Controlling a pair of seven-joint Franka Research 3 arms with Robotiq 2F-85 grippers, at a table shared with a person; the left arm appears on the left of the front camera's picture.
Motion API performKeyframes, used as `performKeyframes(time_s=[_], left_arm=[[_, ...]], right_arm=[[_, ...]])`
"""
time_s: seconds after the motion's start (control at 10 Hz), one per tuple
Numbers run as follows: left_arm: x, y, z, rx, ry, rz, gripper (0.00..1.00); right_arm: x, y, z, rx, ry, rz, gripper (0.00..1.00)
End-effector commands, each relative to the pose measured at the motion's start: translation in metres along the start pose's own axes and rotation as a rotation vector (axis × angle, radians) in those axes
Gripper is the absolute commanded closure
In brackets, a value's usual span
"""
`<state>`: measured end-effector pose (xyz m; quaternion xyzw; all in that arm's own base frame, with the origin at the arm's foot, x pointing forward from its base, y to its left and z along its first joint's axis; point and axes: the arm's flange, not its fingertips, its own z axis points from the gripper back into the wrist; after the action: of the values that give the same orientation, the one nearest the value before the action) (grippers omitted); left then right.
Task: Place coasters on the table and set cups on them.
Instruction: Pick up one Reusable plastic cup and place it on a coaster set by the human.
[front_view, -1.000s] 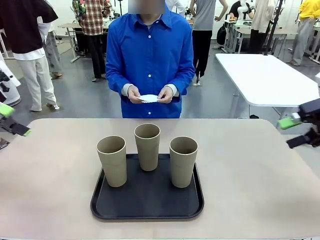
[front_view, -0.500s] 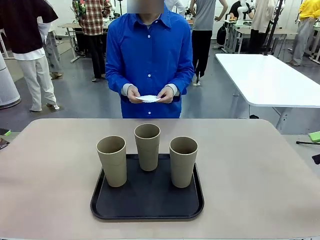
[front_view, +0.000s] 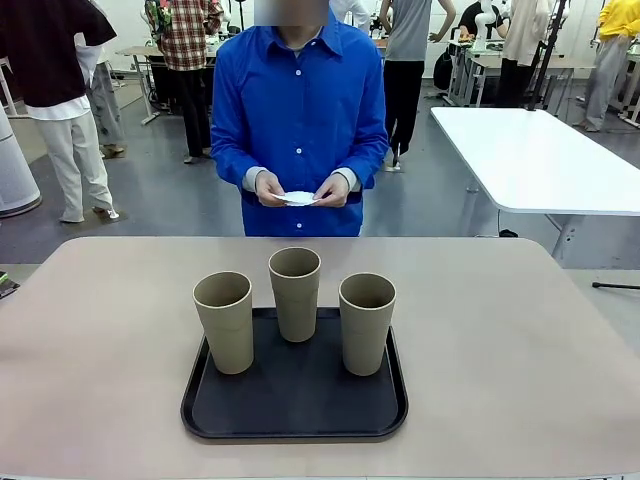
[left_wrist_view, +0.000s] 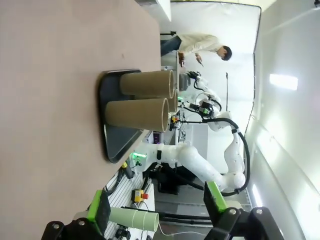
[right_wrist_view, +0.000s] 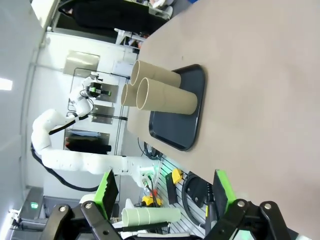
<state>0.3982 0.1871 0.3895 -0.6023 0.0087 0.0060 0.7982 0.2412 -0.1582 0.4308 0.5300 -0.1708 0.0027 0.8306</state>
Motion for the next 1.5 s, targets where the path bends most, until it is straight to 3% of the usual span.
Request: performKeyframes(time_s=[0.0,1.4], left_arm=[[-0.014,0.002,0.009,0.034,-0.049,0.044,0.0],[-0.015,0.012,0.025,0.014,-0.067,0.032,0.0]], right_arm=[[-0.015,-0.008,-0.01,0.047,-0.011,0.027,0.0],[-0.007,-0.006,-0.003,0.043,0.031,0.012,0.0]])
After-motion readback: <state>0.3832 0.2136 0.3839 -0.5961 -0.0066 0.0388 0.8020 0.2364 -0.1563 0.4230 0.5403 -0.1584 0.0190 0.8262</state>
